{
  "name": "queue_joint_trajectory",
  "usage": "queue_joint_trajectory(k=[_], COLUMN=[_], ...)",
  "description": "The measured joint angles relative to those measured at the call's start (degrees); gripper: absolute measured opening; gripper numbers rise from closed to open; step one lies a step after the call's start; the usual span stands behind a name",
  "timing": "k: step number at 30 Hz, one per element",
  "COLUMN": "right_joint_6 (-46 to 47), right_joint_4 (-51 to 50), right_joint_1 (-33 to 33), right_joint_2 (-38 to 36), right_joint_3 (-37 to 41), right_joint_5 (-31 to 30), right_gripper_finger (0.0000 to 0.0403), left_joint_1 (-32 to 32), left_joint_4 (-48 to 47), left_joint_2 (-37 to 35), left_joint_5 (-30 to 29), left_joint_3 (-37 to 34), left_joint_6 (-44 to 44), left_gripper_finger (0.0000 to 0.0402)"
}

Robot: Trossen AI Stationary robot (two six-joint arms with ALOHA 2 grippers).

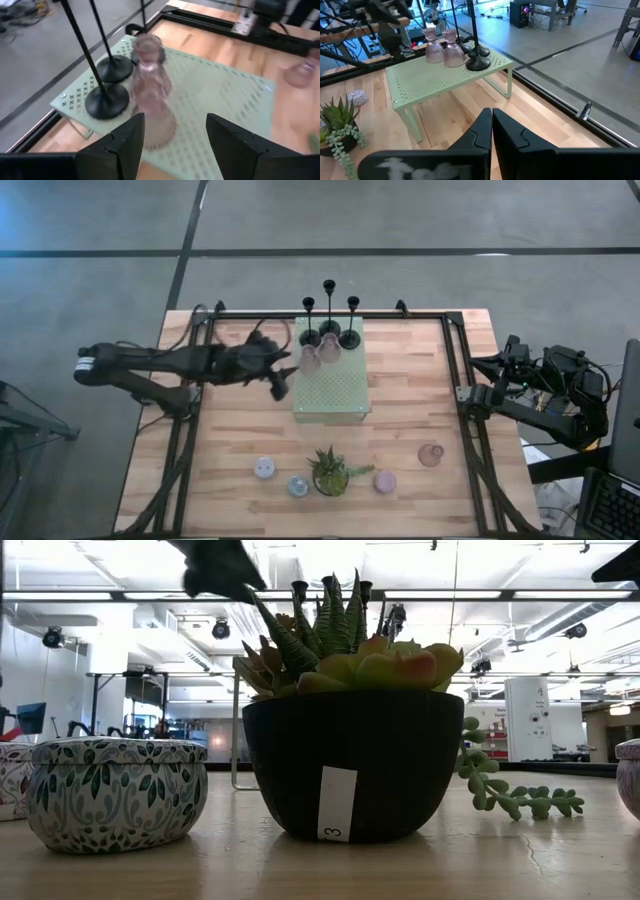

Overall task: Pick & Place candle stick holders
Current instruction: Put the pink candle holder on the shelf

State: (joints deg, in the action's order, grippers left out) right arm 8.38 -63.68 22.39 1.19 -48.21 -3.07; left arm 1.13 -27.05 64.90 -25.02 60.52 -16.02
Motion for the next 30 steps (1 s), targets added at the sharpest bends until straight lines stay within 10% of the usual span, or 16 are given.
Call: queue_joint_trajectory(k=[8,18,30], right_joint_6=[0.02,0.02,0.02], right_joint_4=[-0.02,-0.02,0.0], right_joint_1=[0.0,0.0,0.0], right_joint_2=[0.0,0.0,0.0], right_joint_3=[0.0,0.02,0.0], right_joint_5=[0.0,0.0,0.0], right_gripper_finger=[0.0008,0.0008,0.0008], left_joint_1=[1.72,1.72,1.7], left_joint_4=[9.01,27.78,31.06], left_joint_2=[-19.47,-36.56,-42.79], left_joint_5=[5.13,8.76,6.94], left_joint_3=[-18.93,-42.81,-51.82], left_joint_6=[-0.19,7.44,11.49], left_gripper_finger=[0.0194,0.0055,0.0024])
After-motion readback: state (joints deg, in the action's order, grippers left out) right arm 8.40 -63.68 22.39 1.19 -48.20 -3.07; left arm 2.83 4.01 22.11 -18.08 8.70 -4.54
